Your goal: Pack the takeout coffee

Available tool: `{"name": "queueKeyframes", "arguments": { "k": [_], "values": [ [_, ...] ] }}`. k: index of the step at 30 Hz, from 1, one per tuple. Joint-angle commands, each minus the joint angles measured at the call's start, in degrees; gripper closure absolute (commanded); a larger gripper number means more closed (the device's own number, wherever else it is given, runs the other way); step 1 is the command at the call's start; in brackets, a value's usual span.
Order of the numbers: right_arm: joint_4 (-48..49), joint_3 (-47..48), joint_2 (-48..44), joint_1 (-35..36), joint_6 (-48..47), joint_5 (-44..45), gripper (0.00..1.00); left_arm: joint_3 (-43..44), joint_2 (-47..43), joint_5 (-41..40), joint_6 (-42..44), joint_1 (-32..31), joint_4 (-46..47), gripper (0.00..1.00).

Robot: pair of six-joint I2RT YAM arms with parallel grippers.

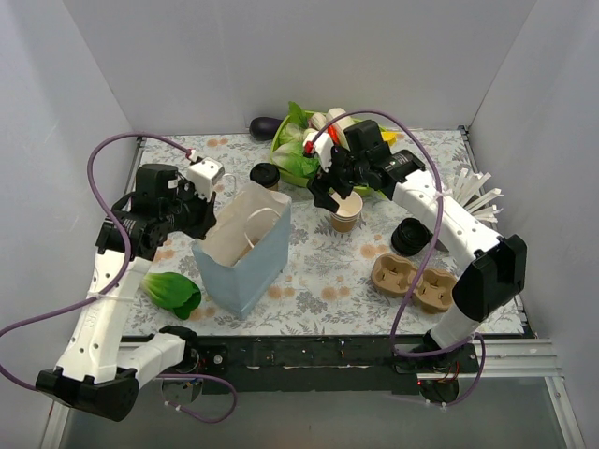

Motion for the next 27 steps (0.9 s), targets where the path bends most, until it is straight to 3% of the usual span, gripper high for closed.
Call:
{"name": "queueKeyframes", "arguments": {
  "k": [1, 10, 13, 20, 27],
  "values": [
    [2.1, 3.7, 2.2, -0.2, 0.8, -2.5, 0.07, 2.0, -0.1, -15.8, 0.2, 0.7, 0.5, 1.0],
    [2.2, 5.1, 3.8, -0.2, 1.3, -3.4, 0.07, -4.3, -2.1, -33.1, 2.0, 1.9, 6.6, 1.0],
    [2.2, 5.0, 4.0, -0.2, 1.8, -3.9, 0.08, -7.1, -2.7, -39.7, 2.1, 5.5, 13.2, 1.0],
    [1.9, 6.0, 4.5, -0.2, 1.7, -3.2, 0.07, -9.0, -1.4, -42.4, 1.6, 10.2, 17.2, 1.0],
    [2.3, 4.8, 4.0, -0.2, 1.8, -3.0, 0.07, -7.4, 1.7, -40.0, 1.3, 12.3, 19.7, 1.0]
  ]
}}
